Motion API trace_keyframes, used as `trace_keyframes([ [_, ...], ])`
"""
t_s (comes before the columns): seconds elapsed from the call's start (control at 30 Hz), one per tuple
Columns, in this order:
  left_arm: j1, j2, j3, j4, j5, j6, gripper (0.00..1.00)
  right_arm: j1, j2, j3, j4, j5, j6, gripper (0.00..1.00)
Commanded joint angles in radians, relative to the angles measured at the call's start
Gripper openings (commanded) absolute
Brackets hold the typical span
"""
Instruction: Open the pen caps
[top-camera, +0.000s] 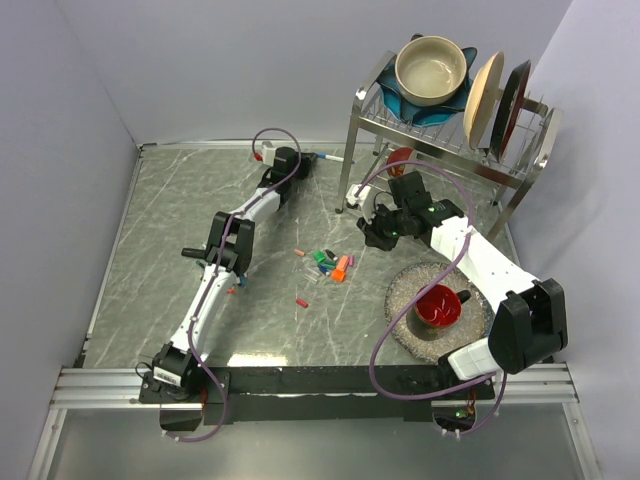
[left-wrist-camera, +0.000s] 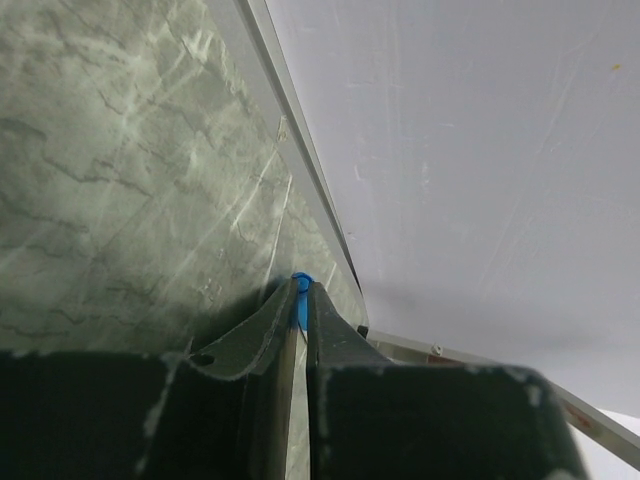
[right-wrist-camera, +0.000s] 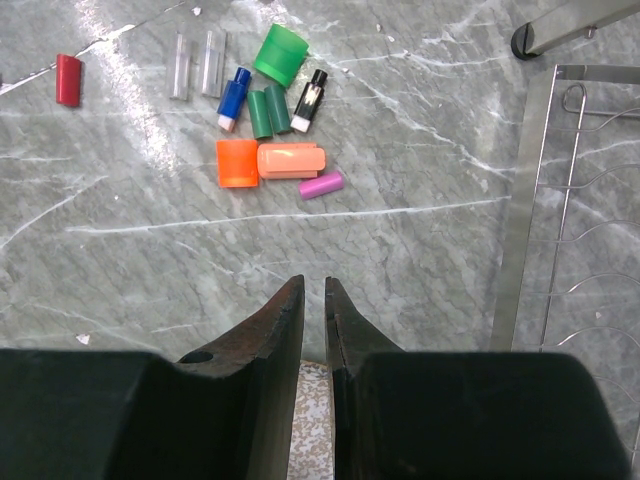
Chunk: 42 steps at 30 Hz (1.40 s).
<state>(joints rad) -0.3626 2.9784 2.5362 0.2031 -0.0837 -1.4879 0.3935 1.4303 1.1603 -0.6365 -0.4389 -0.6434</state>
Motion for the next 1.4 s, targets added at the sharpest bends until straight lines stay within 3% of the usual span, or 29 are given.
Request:
trace_keyframes([
  [0.0, -0.009, 0.014, 0.024, 0.027, 0.035, -0.002, 0.13, -0.008, -0.033, 0.026, 0.014, -0.018, 0.011, 0.22],
  [0.97, -0.010, -0.013, -0.014, 0.019, 0.121, 0.023, 0.08, -0.019, -0.056, 0.007, 0.026, -0.012, 0.013, 0.22],
  [1.37, 0.002, -0.116, -0.182, 0.053, 0.088, 0.029, 0.08, -0.028, -0.062, -0.007, 0.034, -0.014, 0.011, 0.22],
])
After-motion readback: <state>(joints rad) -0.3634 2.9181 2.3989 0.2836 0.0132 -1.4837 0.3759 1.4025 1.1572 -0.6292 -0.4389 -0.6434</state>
